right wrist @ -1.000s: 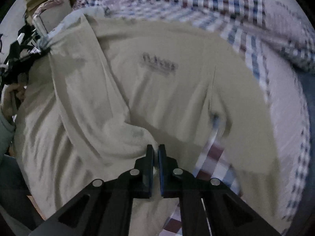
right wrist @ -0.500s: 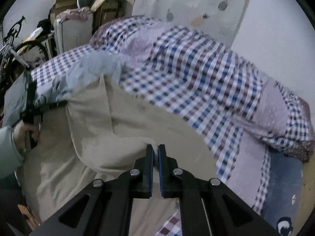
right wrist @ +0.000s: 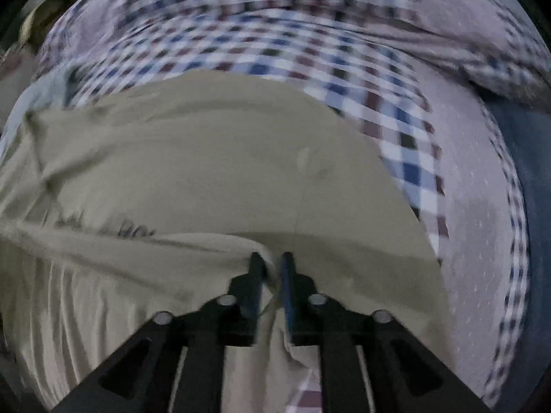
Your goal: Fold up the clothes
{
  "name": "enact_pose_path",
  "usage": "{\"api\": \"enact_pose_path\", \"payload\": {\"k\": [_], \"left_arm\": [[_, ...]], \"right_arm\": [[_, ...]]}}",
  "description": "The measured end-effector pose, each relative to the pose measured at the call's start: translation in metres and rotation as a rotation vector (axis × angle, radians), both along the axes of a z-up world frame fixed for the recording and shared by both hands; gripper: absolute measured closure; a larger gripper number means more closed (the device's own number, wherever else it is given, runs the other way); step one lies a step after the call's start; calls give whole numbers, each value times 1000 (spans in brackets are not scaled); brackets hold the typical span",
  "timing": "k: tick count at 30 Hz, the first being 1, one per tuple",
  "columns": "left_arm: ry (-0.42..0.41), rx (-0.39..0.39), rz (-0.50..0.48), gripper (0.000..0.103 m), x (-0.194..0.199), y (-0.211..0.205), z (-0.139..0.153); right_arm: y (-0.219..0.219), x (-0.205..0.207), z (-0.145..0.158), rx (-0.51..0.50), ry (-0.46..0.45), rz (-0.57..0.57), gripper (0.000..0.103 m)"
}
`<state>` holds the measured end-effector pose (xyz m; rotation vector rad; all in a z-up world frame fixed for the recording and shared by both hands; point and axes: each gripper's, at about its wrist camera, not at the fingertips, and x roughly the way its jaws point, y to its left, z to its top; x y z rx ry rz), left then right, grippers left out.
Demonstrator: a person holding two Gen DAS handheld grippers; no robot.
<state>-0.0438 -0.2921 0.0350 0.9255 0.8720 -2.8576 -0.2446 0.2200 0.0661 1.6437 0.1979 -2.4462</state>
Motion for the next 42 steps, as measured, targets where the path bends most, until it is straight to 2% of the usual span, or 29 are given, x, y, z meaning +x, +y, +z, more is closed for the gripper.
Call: {"api": "enact_pose_path", "payload": {"k": [1, 2, 5, 9, 11, 18, 19, 22, 23, 29, 34, 37, 38, 40, 42], "left_arm": [[-1, 1, 1, 95, 0, 0, 0], [-1, 3, 2, 95, 0, -1, -1], [-1, 5, 2, 95, 0, -1, -2], [-2, 4, 6, 95, 0, 1, -1], [-1, 5, 7, 95, 0, 2, 0], [-2, 14, 11, 95, -1, 1, -1], [-2, 14, 11, 95, -1, 1, -1], [-2, 21, 11, 95, -1, 0, -2], [-2, 23, 11, 95, -1, 0, -2], [1, 28, 7, 95, 0, -1, -1], [2, 31, 2, 95, -1, -1, -1], [3, 38, 3, 95, 0, -1, -1], [3, 40, 2, 95, 0, -2, -1], [4, 43, -1, 95, 0, -2, -1], [6, 45, -5, 95, 0, -2, -2]], "right_arm": [[6, 6, 3, -32, 25, -42, 65], [13, 15, 5, -81, 43, -80, 59], [35, 50, 9, -265, 86, -185, 58], [51, 82, -16, -443, 30, -289, 58], [49, 88, -30, -492, 11, -316, 58], [37, 70, -58, -468, -8, -375, 59], [34, 68, -60, -461, -11, -373, 63], [28, 68, -59, -387, 1, -359, 98], [27, 71, -56, -369, 11, -346, 99], [37, 117, -23, -302, 43, -300, 101], [33, 134, -44, -192, -113, -240, 98], [26, 139, -42, -54, -161, -209, 97], [22, 141, -37, 9, -157, -196, 95], [9, 140, -12, 72, -87, -160, 91], [-15, 130, 18, -15, 2, -84, 79]]}}
